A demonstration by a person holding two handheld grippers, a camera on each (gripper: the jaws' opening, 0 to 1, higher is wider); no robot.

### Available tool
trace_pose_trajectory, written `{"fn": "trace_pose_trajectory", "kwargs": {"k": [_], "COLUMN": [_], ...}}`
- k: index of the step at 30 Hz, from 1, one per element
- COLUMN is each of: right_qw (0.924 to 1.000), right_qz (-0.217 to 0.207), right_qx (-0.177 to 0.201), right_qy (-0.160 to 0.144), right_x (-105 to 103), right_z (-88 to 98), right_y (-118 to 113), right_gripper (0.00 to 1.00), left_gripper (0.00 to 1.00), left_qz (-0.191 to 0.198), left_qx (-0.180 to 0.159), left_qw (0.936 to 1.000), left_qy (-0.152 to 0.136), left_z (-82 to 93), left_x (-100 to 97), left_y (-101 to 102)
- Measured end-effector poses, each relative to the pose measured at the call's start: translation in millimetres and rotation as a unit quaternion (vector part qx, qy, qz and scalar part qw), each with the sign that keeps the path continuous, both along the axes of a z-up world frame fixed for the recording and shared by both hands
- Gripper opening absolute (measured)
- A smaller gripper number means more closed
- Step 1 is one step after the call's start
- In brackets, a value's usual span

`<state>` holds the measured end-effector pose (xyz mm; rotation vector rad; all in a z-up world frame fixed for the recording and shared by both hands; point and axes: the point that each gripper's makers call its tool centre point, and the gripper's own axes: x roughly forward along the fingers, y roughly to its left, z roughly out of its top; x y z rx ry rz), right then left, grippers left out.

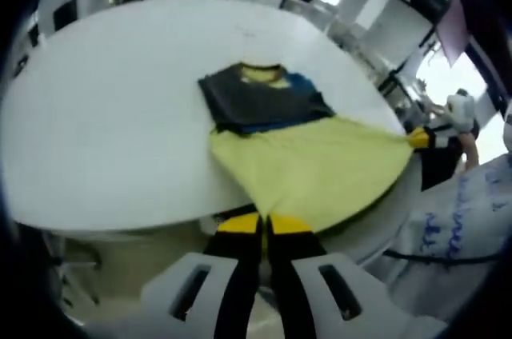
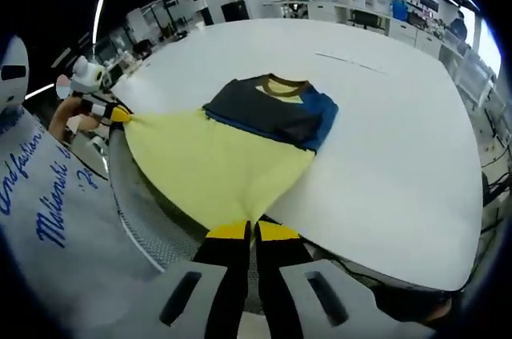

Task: Fold the garment on the visible template until the final outline fits inside the template.

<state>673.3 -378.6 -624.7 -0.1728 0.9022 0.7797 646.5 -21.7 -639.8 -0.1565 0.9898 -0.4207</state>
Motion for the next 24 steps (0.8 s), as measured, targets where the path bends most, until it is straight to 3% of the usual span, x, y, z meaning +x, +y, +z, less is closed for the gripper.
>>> {"fn": "trace_pose_trajectory", "kwargs": {"k": [13,22,24], "right_qw": [0.9992,0.9973,0.9954], "right_qz": [0.016,0.01,0.002], "right_qx": [0.004,0.015,0.012], "right_qy": [-0.036,-0.072,-0.095], "right_x": [4.1,29.9,41.1], "right_z": [25.6,33.9,37.2], "right_y": [2.0,5.4,4.2], "right_gripper": [0.03,0.03,0.03], "left_gripper": [0.0,0.0,0.0], "left_qz": [-0.015,-0.006,-0.003], "left_qx": [0.01,0.011,0.013], "left_qw": [0.9994,0.9983,0.9981], "left_qy": [-0.028,-0.056,-0.059], "left_z": [29.3,30.7,30.8], "left_x": [1.1,26.3,32.0], "left_y": [1.0,7.4,7.3]}}
